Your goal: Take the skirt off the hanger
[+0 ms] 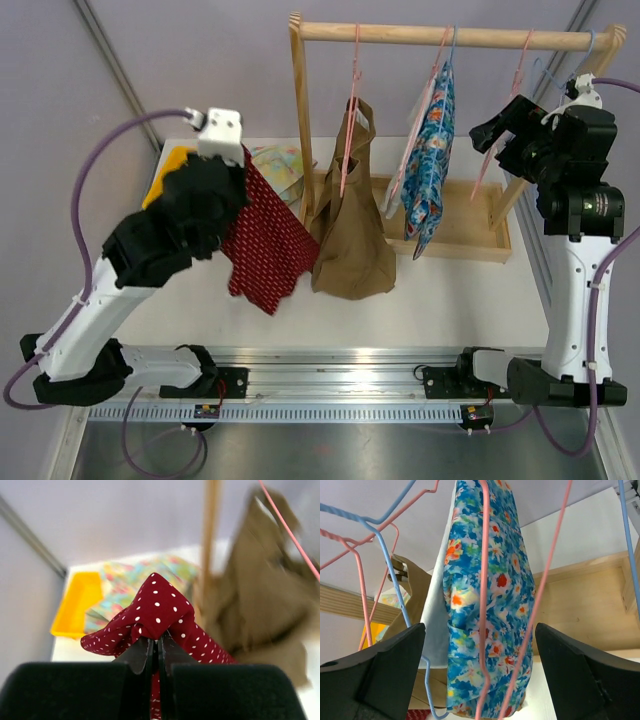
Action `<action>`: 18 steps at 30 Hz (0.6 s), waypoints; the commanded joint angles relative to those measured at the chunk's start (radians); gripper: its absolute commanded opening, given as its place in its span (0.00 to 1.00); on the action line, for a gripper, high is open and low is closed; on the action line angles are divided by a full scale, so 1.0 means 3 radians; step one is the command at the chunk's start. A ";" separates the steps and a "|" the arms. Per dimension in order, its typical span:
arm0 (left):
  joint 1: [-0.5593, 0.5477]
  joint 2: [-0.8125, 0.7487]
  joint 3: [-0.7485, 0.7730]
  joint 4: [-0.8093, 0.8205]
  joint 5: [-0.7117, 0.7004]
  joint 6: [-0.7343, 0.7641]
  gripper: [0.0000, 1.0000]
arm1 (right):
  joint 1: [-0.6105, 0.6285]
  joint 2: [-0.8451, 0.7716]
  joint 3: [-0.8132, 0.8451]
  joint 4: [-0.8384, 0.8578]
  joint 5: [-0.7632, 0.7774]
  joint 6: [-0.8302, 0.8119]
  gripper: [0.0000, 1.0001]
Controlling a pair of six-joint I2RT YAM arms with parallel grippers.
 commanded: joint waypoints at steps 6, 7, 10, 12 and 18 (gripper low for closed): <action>0.1879 0.1313 0.1996 0.0232 0.1031 0.0611 0.00 | 0.0007 -0.0343 -0.0284 0.0138 0.0119 0.0001 0.99; 0.2002 0.1438 0.2141 0.0197 0.1098 0.0596 0.00 | 0.0002 -0.0404 -0.0340 0.0153 0.0098 0.0006 1.00; 0.2315 0.1689 0.2180 0.0206 0.1241 0.0463 0.00 | 0.0007 -0.0501 -0.0362 0.0133 0.0073 0.0011 1.00; 0.2423 0.1669 0.1838 0.0318 0.1201 0.0330 0.00 | 0.0007 -0.0537 -0.0341 0.0082 0.0113 -0.0004 0.99; 0.2699 0.1398 0.0252 0.0764 0.1526 -0.0334 0.99 | 0.0007 -0.0711 -0.0239 0.0026 0.0129 0.0016 0.99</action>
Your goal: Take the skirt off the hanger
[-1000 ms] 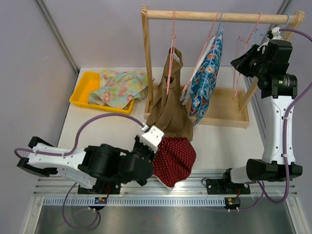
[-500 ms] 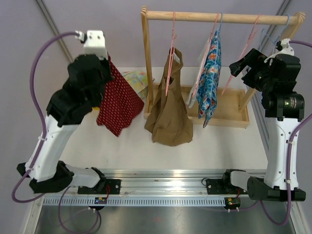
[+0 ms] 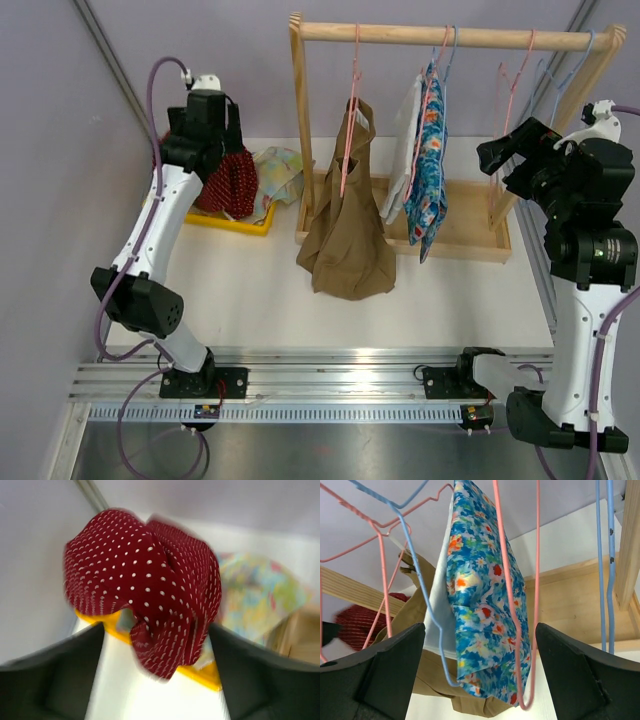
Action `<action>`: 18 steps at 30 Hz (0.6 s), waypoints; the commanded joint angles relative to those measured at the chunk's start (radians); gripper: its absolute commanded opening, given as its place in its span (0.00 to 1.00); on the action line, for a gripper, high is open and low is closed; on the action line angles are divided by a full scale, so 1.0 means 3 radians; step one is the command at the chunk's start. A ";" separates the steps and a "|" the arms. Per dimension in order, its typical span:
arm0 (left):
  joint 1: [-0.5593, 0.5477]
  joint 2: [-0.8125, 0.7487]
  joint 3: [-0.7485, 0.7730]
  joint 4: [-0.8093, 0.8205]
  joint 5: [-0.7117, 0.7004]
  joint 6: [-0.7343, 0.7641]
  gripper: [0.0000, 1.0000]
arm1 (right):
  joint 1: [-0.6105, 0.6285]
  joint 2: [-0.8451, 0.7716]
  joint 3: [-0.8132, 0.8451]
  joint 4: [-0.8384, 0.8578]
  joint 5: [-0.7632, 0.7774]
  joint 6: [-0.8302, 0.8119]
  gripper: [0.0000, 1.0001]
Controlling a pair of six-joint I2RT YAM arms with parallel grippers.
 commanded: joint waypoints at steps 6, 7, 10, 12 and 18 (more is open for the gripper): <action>0.0057 -0.0288 -0.0432 -0.0005 0.0407 -0.0596 0.99 | 0.0007 -0.0204 0.0154 0.0325 -0.0593 0.0033 1.00; 0.0031 -0.0410 -0.0498 0.0066 0.0407 -0.0580 0.99 | 0.0007 -0.0174 0.0170 0.0382 -0.0676 0.0043 0.99; -0.0076 -0.0855 -0.0693 0.0057 0.0391 -0.0570 0.99 | 0.0007 0.0065 0.0424 0.0433 -0.0978 0.0094 0.99; -0.0163 -0.1186 -0.0917 0.0016 0.0381 -0.0595 0.99 | 0.0012 0.0219 0.0639 0.0479 -0.1157 0.0170 0.99; -0.0271 -0.2087 -0.1796 0.0001 0.0493 -0.0687 0.99 | 0.0007 0.0832 0.0870 0.0638 -0.1209 0.0268 0.97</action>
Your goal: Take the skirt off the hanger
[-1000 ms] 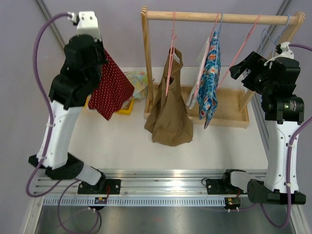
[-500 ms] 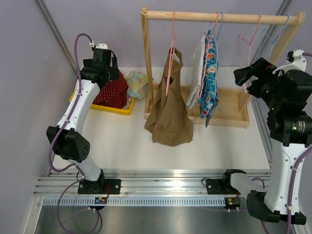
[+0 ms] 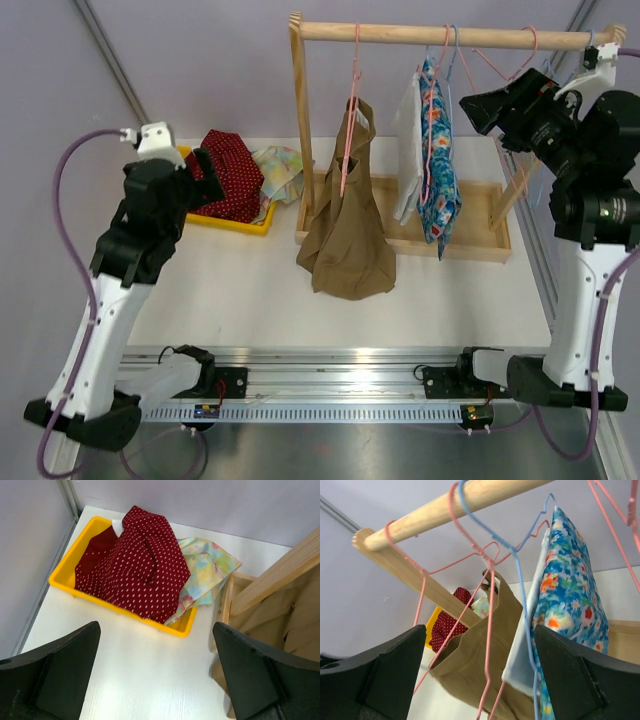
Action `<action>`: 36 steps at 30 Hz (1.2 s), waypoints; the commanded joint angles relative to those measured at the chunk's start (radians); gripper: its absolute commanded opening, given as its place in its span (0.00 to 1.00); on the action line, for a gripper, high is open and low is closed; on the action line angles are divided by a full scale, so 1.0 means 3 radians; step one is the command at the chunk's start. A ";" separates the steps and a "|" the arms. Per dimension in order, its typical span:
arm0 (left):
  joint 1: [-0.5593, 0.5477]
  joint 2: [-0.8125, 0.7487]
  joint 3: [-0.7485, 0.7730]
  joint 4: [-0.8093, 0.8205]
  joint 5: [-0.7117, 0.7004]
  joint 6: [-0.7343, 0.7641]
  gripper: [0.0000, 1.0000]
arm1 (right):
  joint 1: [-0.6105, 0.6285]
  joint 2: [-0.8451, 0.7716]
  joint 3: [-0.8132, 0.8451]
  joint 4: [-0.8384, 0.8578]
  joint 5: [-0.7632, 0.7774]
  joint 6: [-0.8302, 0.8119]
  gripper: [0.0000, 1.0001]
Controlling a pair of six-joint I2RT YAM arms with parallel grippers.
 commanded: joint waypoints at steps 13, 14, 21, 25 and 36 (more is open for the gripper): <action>-0.0009 -0.1311 -0.1391 -0.0042 0.0327 -0.0191 0.99 | 0.0191 0.0926 0.0059 0.0281 -0.0035 0.0085 0.66; -0.0009 -0.1311 -0.1406 -0.0032 0.0342 -0.0201 0.99 | 0.0293 0.0936 0.0054 0.0271 -0.0014 0.0064 0.60; -0.0009 -0.1306 -0.1463 0.0045 0.0434 -0.0252 0.99 | 0.0350 0.0957 -0.0003 0.0189 0.0134 -0.0017 0.02; -0.0019 -0.1270 -0.1366 0.0071 0.0598 -0.0242 0.99 | 0.0350 0.0931 0.0064 0.0062 0.0241 -0.0130 0.00; -0.1202 -0.0468 -0.0017 0.0122 0.0169 0.0049 0.99 | 0.0345 0.1008 0.1137 -0.0521 0.0456 -0.0263 0.00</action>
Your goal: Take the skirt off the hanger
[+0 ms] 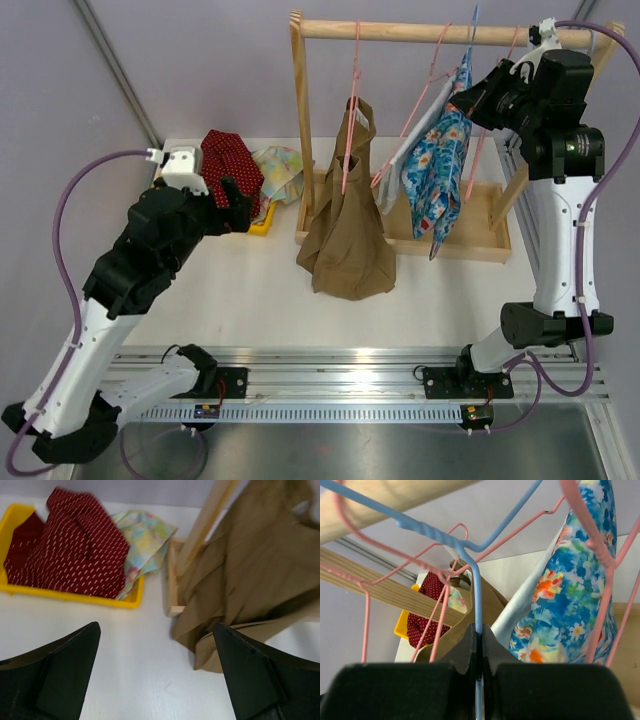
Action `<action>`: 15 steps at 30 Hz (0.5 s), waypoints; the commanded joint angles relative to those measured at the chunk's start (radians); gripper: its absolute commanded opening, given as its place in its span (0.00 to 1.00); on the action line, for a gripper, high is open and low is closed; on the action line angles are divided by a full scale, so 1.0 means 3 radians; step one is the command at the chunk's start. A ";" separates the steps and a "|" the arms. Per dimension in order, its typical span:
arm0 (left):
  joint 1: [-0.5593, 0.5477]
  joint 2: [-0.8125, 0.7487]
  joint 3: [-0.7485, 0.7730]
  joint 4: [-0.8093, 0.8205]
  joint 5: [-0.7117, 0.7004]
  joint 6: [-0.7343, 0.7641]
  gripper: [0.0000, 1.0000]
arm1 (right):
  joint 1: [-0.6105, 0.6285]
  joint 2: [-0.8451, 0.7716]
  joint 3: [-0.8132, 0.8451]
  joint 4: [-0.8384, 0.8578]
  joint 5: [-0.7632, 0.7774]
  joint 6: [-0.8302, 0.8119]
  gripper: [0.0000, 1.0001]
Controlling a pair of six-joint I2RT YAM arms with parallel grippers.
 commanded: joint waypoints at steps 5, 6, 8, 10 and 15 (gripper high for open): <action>-0.1309 0.0865 0.1137 0.0491 -0.0275 0.0463 0.99 | -0.0001 -0.0468 0.0090 -0.0042 -0.0108 0.0045 0.00; -0.1381 0.1028 0.1244 0.0593 -0.0173 0.0483 0.99 | -0.0001 -0.0530 0.0028 -0.0042 -0.0150 0.0061 0.00; -0.1586 0.1157 0.1291 0.0919 0.0134 0.0555 0.99 | -0.0001 -0.0713 -0.0145 -0.0058 -0.0297 0.0096 0.00; -0.1759 0.1356 0.1347 0.1115 0.0369 0.0606 0.99 | -0.0001 -0.0826 -0.0238 -0.0093 -0.0405 0.0112 0.00; -0.1934 0.1791 0.1541 0.1494 0.0737 0.0662 0.99 | -0.0006 -0.1174 -0.0443 -0.0170 -0.0748 0.0214 0.00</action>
